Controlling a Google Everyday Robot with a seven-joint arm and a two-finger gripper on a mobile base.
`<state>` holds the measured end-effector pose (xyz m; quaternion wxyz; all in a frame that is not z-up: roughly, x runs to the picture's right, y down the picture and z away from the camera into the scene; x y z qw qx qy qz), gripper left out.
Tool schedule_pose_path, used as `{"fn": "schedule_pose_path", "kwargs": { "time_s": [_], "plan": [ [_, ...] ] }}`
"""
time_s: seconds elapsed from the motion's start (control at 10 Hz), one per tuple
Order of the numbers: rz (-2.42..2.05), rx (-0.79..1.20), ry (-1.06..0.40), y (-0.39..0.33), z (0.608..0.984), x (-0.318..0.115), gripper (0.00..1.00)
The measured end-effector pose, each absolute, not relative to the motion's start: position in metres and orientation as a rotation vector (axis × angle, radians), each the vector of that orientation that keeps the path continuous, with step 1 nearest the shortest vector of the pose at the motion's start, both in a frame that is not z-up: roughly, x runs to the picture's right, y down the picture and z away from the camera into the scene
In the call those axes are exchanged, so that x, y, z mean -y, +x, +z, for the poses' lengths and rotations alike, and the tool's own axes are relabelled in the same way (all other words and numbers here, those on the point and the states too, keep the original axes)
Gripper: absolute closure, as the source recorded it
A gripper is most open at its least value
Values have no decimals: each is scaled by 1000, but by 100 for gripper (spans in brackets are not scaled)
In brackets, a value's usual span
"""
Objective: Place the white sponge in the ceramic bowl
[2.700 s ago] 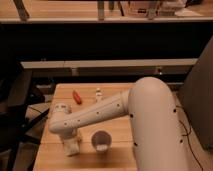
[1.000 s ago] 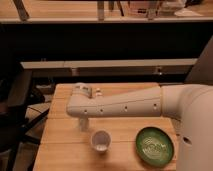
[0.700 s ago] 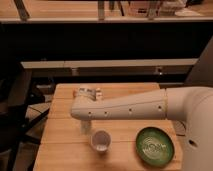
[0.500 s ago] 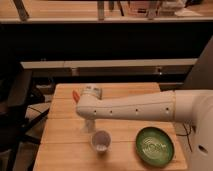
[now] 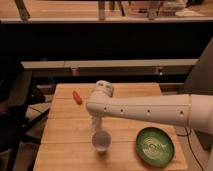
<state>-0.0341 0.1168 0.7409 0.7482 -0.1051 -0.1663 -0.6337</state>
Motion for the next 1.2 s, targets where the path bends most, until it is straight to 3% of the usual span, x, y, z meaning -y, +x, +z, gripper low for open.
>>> {"fn": "schedule_pose_path", "kwargs": {
  "time_s": [0.2,0.4,1.2],
  "plan": [
    [-1378,368,-230,-22,738,-113,87],
    [-1362,374,-228,-5,742,-117,97],
    [-1283,397,-238,53,738,-117,98]
  ]
}}
